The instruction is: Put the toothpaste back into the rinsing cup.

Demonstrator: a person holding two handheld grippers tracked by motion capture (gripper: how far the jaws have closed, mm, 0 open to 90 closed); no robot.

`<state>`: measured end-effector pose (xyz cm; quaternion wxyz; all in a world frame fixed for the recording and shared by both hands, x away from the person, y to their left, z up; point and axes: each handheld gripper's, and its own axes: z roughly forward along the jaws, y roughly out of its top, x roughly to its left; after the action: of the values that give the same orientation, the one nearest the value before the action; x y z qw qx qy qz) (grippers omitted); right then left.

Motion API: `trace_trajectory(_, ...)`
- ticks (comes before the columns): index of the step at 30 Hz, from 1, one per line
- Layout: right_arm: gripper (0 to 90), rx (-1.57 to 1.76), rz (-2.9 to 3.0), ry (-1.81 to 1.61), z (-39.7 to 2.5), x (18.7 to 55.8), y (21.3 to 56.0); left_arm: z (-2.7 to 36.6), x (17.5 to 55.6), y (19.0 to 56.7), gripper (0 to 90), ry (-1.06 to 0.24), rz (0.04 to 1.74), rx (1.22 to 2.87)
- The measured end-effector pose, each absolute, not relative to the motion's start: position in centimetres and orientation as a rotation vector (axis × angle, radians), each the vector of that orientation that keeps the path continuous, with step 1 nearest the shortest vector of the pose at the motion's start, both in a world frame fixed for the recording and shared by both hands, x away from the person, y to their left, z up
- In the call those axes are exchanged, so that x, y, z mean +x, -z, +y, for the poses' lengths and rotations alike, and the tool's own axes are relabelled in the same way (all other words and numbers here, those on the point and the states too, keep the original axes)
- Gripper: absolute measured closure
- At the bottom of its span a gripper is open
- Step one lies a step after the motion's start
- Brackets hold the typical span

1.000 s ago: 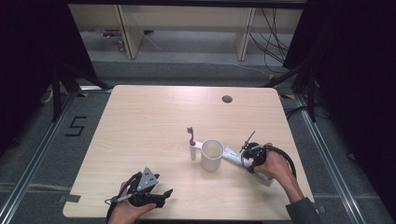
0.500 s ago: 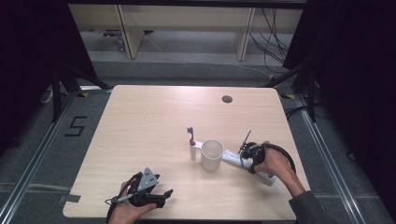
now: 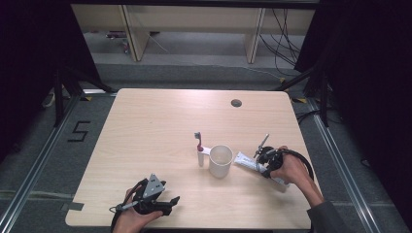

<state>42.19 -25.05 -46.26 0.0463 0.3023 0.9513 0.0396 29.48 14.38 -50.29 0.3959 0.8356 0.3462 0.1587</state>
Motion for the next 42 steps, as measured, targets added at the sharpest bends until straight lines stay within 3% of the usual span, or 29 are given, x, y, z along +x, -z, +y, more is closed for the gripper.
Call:
trace_trajectory(25, 77.3, 1.038, 2.568, -0.855, -28.1, 43.9, 40.8, 14.2, 29.7, 50.3, 27.4, -0.401, 0.879, 2.116)
trace_trajectory(42, 77.2, 0.987, 2.307, -1.390, -25.3, 44.2, 39.0, 14.3, 29.7, 50.3, 27.4, -0.401, 0.882, 2.108)
